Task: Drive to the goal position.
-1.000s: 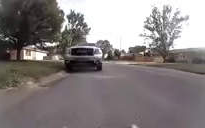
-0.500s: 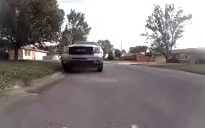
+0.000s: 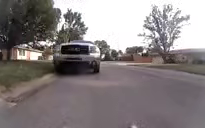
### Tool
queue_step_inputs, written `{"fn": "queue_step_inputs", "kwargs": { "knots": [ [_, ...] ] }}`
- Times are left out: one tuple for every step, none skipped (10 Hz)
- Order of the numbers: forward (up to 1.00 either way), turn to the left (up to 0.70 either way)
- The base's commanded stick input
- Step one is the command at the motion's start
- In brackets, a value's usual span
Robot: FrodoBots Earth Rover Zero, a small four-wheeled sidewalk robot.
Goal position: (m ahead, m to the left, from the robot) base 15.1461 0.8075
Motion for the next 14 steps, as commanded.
{"fn": "queue_step_inputs", "kwargs": {
  "knots": [
    [0.98, 0.00],
    [0.98, 0.00],
    [0.98, 0.00],
    [0.98, 0.00],
    [0.98, 0.00],
    [0.98, -0.01],
    [0.98, -0.07],
    [0.98, -0.16],
    [0.98, -0.25],
    [0.98, -0.33],
    [0.98, -0.36],
    [0.98, -0.24],
    [0.98, -0.15],
    [0.98, -0.11]
  ]
}}
